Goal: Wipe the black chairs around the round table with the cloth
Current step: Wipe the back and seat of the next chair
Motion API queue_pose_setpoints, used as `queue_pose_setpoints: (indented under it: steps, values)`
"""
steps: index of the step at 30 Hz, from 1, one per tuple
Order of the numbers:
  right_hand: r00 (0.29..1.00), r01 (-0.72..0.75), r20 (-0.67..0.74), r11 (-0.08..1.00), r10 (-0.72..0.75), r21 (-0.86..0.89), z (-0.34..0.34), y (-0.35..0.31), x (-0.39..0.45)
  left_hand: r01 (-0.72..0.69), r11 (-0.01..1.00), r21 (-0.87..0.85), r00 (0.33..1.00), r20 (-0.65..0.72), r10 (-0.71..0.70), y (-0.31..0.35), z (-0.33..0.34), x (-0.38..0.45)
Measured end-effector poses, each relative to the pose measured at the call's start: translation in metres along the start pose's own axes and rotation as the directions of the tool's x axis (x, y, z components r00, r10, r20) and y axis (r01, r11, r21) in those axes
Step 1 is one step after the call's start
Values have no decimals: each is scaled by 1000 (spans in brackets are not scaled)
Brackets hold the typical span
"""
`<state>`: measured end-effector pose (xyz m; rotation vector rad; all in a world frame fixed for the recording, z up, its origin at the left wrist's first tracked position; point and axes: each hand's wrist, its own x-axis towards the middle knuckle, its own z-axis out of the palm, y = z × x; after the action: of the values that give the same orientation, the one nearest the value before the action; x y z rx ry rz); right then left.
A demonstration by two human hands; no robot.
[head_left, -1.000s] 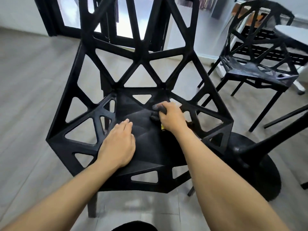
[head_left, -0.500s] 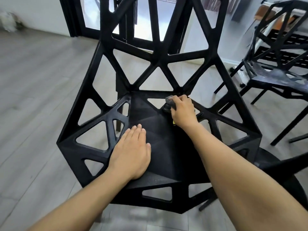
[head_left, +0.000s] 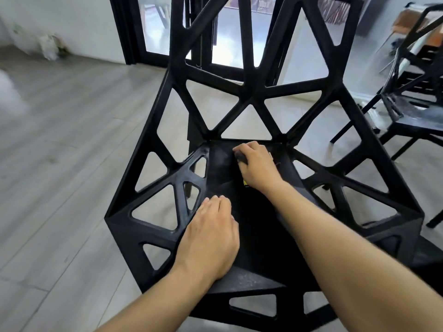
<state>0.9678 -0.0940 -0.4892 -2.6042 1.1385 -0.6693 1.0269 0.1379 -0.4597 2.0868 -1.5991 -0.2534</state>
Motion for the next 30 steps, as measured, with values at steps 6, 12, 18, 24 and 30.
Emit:
queue_pose_setpoints:
  steps: [6,12,18,24,30]
  values:
    - [998,-8,70,997,2,80,-36,-1,-41,-20,1000,-2,1000,-17,20,2,1,2]
    - [987,-96,136,993,86,64,-81,-17,-128,-38,999,32,999,29,37,-2,4,6]
    - [979,-202,-37,977,200,-65,-137,13,-219,-29,988,153,998,68,18,7,-1,11]
    - [925,-318,-300,907,233,-277,-149,46,-236,-90,930,357,985,170,30,53,28,46]
    - [997,14,76,990,-3,-138,-158,52,-222,-229,944,239,919,372,128,49,62,81]
